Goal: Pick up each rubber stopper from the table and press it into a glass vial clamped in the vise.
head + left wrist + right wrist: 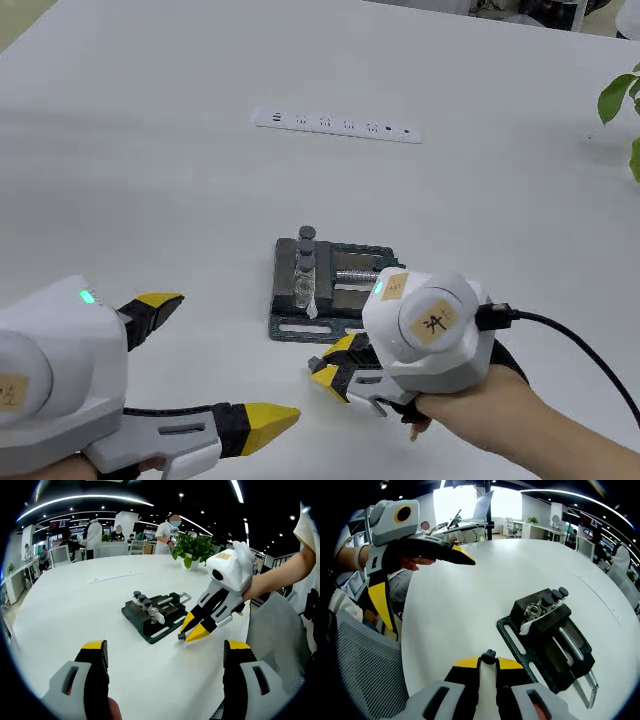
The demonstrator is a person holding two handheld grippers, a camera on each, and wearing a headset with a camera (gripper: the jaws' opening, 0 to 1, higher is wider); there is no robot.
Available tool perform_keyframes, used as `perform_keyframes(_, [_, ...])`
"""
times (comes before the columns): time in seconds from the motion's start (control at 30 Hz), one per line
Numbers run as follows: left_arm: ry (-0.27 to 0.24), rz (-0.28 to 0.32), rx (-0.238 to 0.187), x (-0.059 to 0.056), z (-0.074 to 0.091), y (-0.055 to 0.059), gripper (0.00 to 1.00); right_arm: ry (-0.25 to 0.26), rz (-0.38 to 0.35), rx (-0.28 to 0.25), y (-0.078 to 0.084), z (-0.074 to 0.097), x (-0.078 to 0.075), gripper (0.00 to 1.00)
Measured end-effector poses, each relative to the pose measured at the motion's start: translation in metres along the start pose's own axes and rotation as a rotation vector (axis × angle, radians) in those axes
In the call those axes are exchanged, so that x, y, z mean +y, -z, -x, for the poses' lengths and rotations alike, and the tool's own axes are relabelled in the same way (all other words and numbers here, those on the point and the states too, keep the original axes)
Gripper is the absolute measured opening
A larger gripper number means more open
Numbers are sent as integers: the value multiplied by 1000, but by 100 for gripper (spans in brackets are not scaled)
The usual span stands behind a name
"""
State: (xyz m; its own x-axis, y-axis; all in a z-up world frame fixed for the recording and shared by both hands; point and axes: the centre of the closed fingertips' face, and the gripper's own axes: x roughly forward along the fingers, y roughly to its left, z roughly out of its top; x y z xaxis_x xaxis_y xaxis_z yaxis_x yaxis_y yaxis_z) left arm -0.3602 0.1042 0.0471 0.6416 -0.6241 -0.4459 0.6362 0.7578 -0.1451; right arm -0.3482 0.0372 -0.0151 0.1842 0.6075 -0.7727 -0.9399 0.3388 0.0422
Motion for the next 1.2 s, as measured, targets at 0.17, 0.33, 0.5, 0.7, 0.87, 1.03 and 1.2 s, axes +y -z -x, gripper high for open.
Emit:
perform_keyframes(0.17, [24, -147, 13, -9, -2, -2, 89, -49, -12, 12, -6, 19, -2, 7])
perform_keyframes(0.33, [65, -305, 7, -26, -8, -11, 77, -148, -63, 47, -12, 41, 7, 6])
perform_keyframes(0.5, [119, -418, -17, -43, -17, -20, 63, -192, -72, 74, -18, 59, 17, 6])
perform_keyframes(0.7, [169, -552, -35, -60, -26, -25, 49, -235, -92, 85, -29, 72, 27, 6])
perform_keyframes(0.87, [190, -614, -58, -68, -28, -29, 36, -253, -150, 81, -35, 75, 27, 6])
perform_keyframes(1.03, [204, -670, -72, -72, -28, -31, 27, -297, -194, 80, -37, 77, 31, 6])
perform_keyframes(1.2, [213, -730, -86, -76, -25, -33, 17, -343, -243, 85, -38, 79, 38, 6])
